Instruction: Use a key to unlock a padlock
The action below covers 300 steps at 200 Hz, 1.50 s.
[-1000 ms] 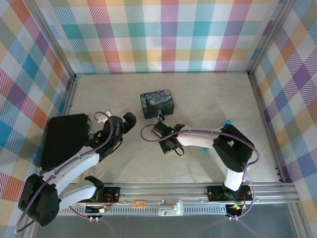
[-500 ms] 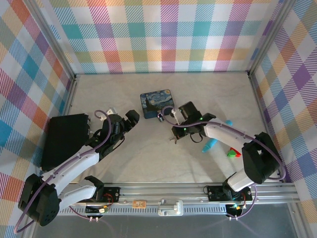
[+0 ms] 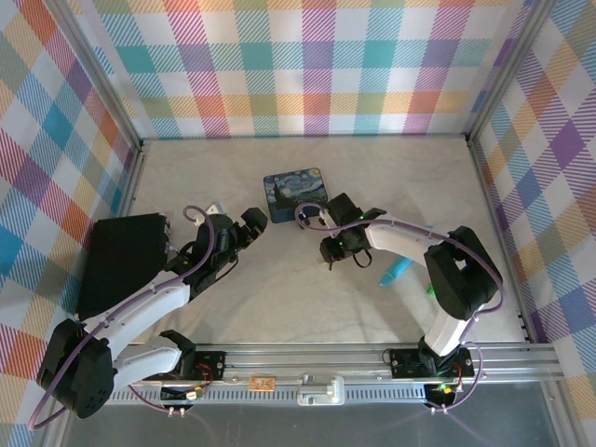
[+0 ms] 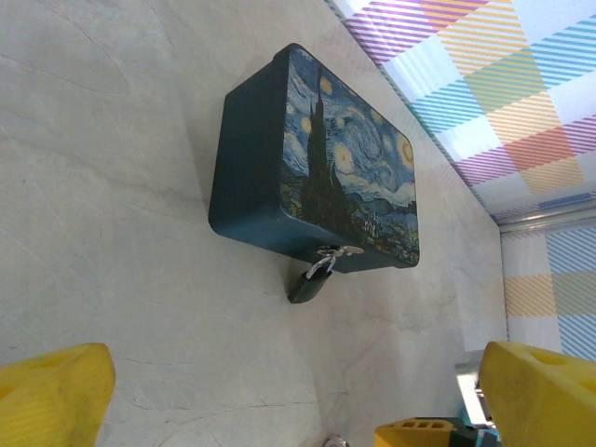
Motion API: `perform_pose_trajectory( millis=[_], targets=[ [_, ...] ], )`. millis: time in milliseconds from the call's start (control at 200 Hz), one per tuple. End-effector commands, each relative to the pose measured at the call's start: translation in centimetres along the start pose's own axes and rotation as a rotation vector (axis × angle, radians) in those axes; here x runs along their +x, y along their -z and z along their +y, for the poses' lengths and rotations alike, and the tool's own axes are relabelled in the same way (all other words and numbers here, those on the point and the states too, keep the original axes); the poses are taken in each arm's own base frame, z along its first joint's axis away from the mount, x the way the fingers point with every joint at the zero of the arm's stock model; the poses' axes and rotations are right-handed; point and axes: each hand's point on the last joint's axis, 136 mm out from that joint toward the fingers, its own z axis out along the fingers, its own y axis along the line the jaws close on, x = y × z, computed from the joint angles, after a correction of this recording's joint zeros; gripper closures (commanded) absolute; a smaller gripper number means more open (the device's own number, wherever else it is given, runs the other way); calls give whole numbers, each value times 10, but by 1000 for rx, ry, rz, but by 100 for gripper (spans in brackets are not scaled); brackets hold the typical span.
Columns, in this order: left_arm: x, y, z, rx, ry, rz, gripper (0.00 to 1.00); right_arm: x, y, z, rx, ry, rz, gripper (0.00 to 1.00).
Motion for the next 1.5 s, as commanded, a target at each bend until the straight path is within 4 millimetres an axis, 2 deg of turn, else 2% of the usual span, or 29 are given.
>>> perform_pose_trajectory(
  millis=[0, 175, 460, 655, 690, 820, 950, 1090, 1220, 1430, 1495],
  targets=[
    [-4, 5, -6, 17, 1, -19, 0, -7, -1, -1, 30, 7, 0, 56],
    [-6, 8, -7, 19, 3, -31, 0, 0, -14, -1, 47, -6, 32, 58],
    [-6, 10, -6, 17, 2, -29, 0, 10, -29, 0, 43, -72, 72, 73],
    [-5, 11, -5, 18, 5, -30, 0, 21, -32, -3, 50, -127, 98, 99],
    [-5, 11, -5, 19, 7, -27, 0, 22, -31, -3, 47, -148, 98, 100],
    [1, 8, -6, 38, 17, -12, 0, 20, -19, -1, -25, -277, 76, 100],
    [10, 4, -11, 62, 28, 9, 0, 9, 0, 7, -121, -379, 20, 100],
    [21, -2, -25, 110, 31, 31, 0, -10, 27, 17, -195, -411, -70, 100],
    [34, -8, -37, 150, 30, 50, 1, -23, 48, 18, -221, -433, -139, 100],
    [50, -13, -56, 222, 41, 76, 2, -43, 74, 19, -282, -467, -241, 100],
    [51, -15, -62, 234, 41, 85, 3, -43, 74, 18, -280, -475, -243, 100]
  ],
)
